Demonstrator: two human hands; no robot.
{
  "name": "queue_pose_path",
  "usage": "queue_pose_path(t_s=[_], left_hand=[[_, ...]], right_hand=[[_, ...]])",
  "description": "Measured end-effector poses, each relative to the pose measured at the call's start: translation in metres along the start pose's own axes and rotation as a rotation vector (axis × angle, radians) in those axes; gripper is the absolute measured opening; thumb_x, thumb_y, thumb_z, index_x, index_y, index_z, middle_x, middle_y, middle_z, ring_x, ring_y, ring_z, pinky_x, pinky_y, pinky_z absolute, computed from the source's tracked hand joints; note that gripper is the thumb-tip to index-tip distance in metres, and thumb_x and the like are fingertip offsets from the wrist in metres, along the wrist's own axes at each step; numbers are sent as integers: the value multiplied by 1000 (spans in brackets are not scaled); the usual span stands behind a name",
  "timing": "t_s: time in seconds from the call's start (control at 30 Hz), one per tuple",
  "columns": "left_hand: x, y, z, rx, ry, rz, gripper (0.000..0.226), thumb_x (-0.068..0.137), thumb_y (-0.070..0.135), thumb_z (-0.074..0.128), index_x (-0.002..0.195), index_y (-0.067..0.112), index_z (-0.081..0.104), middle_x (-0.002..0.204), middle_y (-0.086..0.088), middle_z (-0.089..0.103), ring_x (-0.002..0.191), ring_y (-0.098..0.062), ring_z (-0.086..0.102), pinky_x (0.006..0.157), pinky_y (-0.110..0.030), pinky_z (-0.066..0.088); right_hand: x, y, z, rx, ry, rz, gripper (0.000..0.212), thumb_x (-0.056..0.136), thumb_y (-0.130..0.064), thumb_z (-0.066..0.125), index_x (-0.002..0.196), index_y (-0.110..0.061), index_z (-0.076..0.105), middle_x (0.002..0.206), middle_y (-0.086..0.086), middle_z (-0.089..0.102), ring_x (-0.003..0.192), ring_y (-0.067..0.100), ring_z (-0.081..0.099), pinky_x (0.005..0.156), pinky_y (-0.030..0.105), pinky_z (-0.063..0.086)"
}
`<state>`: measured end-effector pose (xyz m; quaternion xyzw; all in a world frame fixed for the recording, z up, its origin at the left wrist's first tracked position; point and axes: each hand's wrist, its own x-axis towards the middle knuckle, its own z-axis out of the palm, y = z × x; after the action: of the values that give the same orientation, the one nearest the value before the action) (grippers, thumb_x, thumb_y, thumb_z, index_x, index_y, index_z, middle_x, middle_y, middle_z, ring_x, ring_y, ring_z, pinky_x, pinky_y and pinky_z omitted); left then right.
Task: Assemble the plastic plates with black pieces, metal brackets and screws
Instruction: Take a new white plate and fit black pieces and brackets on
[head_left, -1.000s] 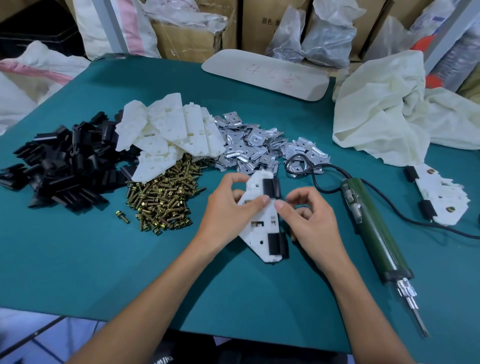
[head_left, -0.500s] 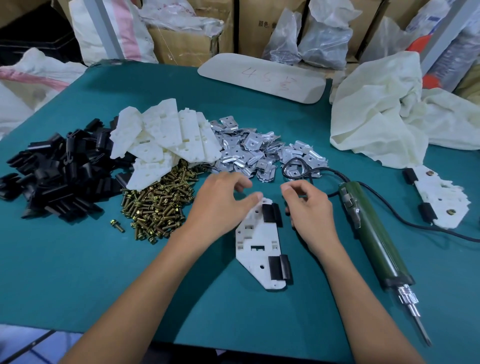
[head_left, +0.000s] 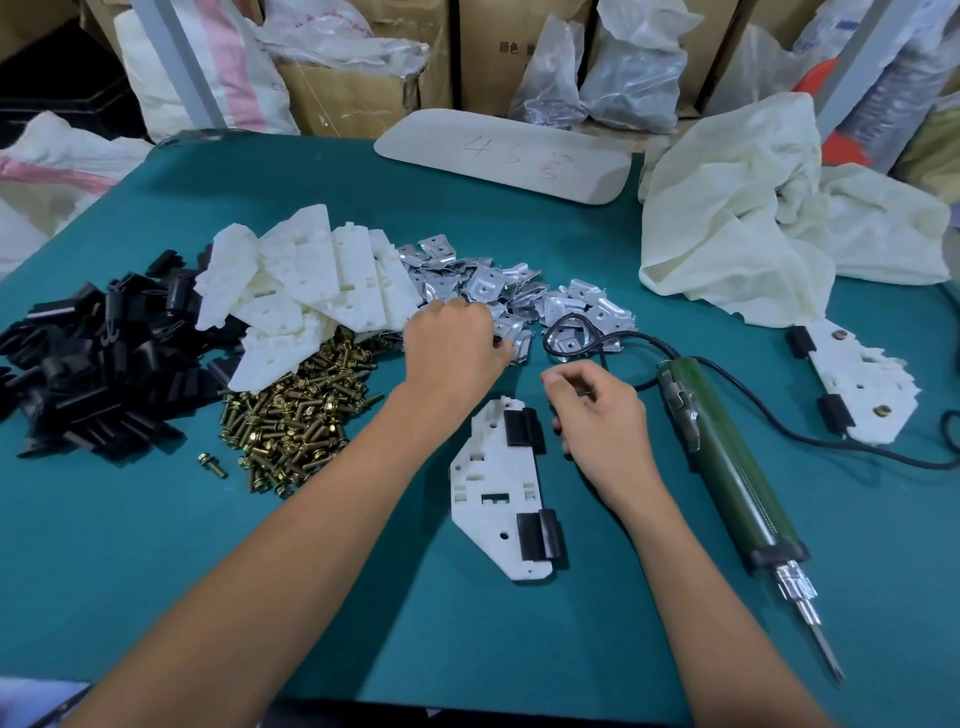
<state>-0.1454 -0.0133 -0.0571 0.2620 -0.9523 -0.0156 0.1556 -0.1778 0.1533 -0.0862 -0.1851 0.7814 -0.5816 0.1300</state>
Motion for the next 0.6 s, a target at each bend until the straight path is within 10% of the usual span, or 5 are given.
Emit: queue_pose_path(t_s=[0.43,0.6], left_hand=[[2,-1,-11,68,-43,-12,50,81,53,61,58,14,38,57,4,37,63,-21,45,48,-25,16],[-18,-19,-29,-171,-23,-107,45,77,65,62,77,20,69,70,2,66,70,-23,60,59,-27,42]], right_hand=[[0,-2,-1,21,-4,2,15,96,-32,64,86,-41,70,70,-15,66,69,10,61,63,35,52],[-1,-2,-1,12,-8,-2,14,95,-32,64,86,-39,71,72,-15,67,70,10,63,65,38,54]])
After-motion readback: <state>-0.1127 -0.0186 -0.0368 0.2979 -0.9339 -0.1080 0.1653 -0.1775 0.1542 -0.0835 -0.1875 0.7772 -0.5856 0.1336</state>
